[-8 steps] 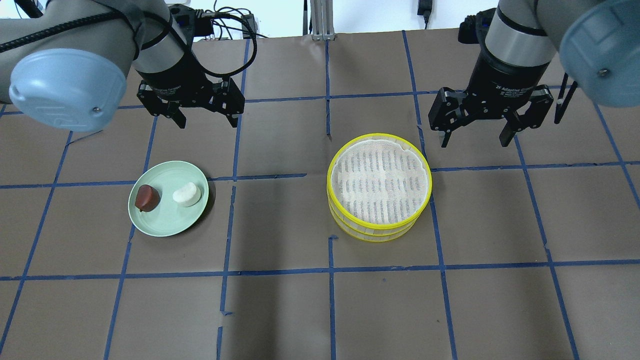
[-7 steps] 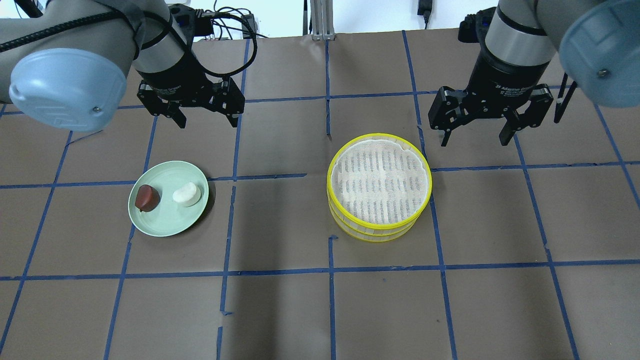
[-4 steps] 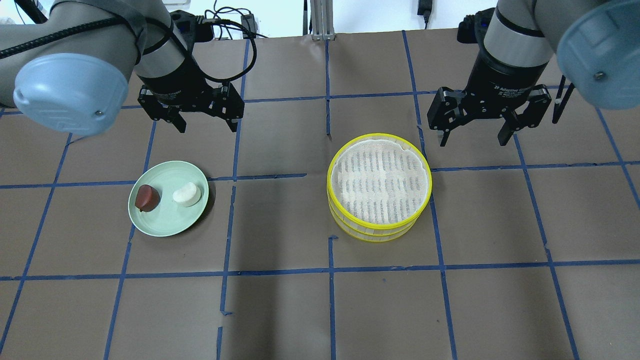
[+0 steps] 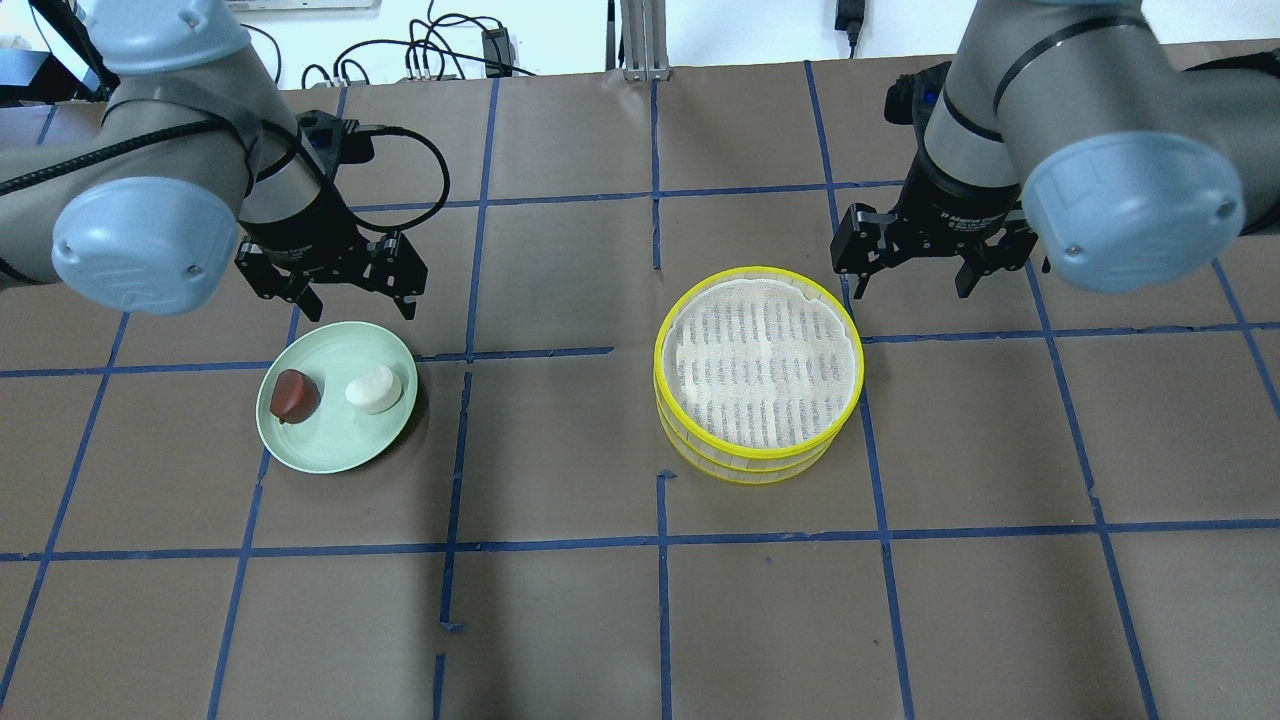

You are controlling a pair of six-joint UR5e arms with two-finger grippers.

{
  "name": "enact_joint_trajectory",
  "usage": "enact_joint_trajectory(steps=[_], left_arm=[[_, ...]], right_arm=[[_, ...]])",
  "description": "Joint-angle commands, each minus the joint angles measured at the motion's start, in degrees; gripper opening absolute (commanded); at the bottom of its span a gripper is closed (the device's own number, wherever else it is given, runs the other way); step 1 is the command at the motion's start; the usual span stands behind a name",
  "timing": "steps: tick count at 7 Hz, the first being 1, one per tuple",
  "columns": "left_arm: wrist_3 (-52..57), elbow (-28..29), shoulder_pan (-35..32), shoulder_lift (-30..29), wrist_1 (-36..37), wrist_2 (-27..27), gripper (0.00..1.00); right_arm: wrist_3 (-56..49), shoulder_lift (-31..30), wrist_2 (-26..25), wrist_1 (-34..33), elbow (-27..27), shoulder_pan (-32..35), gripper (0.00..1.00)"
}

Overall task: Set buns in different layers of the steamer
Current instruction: 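Reach the left gripper to the green plate while the right reaches the steamer, then grasp the white bun with the left gripper while the right grips the steamer rim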

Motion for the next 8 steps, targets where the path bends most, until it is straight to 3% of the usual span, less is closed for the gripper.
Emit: enact_joint_trajectory(steps=[1, 4, 6, 7, 8], left_arm=[[4.2, -5.0, 4.0, -4.2, 9.7, 0.3, 0.98], [7.2, -6.4, 4.5, -10.5, 15.9, 2.3, 0.98], [7.2, -7.5, 4.5, -14.5, 16.3, 1.9, 0.9], [7.3, -8.0, 4.5, -15.7, 17.0, 2.1, 0.82], [7.1, -7.9, 4.5, -15.5, 17.0, 1.9, 0.64]], right_arm=[[0.0, 3.2, -0.1, -6.9, 3.8, 0.0, 0.99], [0.0, 7.3, -0.1, -10.4, 6.3, 0.0, 0.94], [0.0, 8.4, -0.2, -10.3, 6.8, 0.1, 0.89], [0.0, 9.1, -0.2, -10.3, 7.1, 0.1, 0.84], [0.0, 9.1, -0.2, -10.3, 7.1, 0.1, 0.67]])
